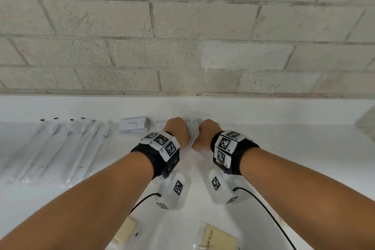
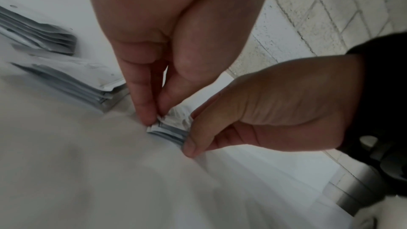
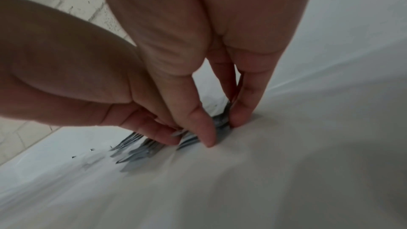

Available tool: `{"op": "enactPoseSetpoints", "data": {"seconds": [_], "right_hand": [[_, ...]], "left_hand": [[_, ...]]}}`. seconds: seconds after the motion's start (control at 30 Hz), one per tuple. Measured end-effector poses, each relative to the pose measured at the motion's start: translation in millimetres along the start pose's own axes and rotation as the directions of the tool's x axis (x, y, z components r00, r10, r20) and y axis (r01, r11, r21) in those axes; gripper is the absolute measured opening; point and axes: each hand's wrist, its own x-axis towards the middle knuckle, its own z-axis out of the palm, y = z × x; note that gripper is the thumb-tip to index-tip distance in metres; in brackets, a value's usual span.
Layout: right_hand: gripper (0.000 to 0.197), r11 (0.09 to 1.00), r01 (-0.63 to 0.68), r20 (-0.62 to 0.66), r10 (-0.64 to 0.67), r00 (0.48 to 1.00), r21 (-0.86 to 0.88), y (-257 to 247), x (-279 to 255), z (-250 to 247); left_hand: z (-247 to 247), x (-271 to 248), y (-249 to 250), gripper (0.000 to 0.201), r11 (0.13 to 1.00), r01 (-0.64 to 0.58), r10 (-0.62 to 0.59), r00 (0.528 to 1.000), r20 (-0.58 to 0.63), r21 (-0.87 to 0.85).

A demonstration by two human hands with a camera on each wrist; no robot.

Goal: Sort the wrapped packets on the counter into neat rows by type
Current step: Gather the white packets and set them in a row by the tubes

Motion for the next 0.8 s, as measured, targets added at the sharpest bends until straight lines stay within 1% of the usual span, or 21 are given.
{"op": "enactPoseSetpoints", "data": {"seconds": [0.13, 0.3, 0.37, 0.43, 0.47, 0.53, 0.57, 0.6, 0.67, 0.73, 0.8], "right_hand": [[0.046, 1.000, -0.014, 0.023, 0.014, 1.000, 0.000, -2, 1, 0], [0.042, 1.000, 0.009, 0.010, -0.009, 1.000, 0.013, -6, 0, 2], [0.041, 1.000, 0.018, 0.006, -0.018, 1.000, 0.017, -8, -1, 3], [0.040, 1.000, 0.016, 0.008, -0.016, 1.000, 0.021, -10, 1, 4], [0.038, 1.000, 0.017, 0.003, -0.017, 1.000, 0.023, -12, 0, 5], [0.020, 1.000, -0.006, -0.001, 0.006, 1.000, 0.011, -12, 2, 6], [0.019, 1.000, -0.018, -0.003, 0.019, 1.000, 0.012, -10, 4, 7], [0.023, 1.000, -0.023, -0.004, 0.023, 1.000, 0.016, -11, 1, 6], [0.019, 1.000, -0.024, 0.000, 0.024, 1.000, 0.013, -12, 0, 6], [0.036, 1.000, -0.021, 0.010, 0.021, 1.000, 0.004, -14, -1, 5], [0.042, 1.000, -0.016, 0.013, 0.016, 1.000, -0.018, -15, -2, 4]], "left_hand": [[1, 2, -6, 0.028, 0.999, -0.032, 0.032, 0.999, -0.022, 0.013], [2, 3, -10, 0.029, 0.999, -0.009, 0.007, 0.999, -0.046, -0.046], [1, 4, -11, 0.032, 0.999, -0.018, 0.016, 0.998, -0.053, -0.044], [1, 5, -13, 0.029, 0.999, -0.029, 0.027, 0.998, -0.052, -0.031], [1, 5, -14, 0.025, 0.999, -0.030, 0.028, 0.998, -0.048, -0.030], [2, 6, -14, 0.020, 0.999, -0.024, 0.022, 0.999, -0.039, -0.038], [2, 6, -14, 0.019, 0.999, -0.020, 0.018, 0.999, -0.032, -0.043], [3, 7, -13, 0.018, 0.999, -0.016, 0.014, 1.000, -0.028, -0.048], [3, 7, -12, 0.018, 0.998, -0.011, 0.009, 1.000, -0.028, -0.058], [2, 6, -12, 0.019, 0.998, -0.010, 0.008, 1.000, -0.026, -0.062], [1, 4, -12, 0.021, 0.997, -0.005, 0.003, 1.000, -0.030, -0.071]]}}
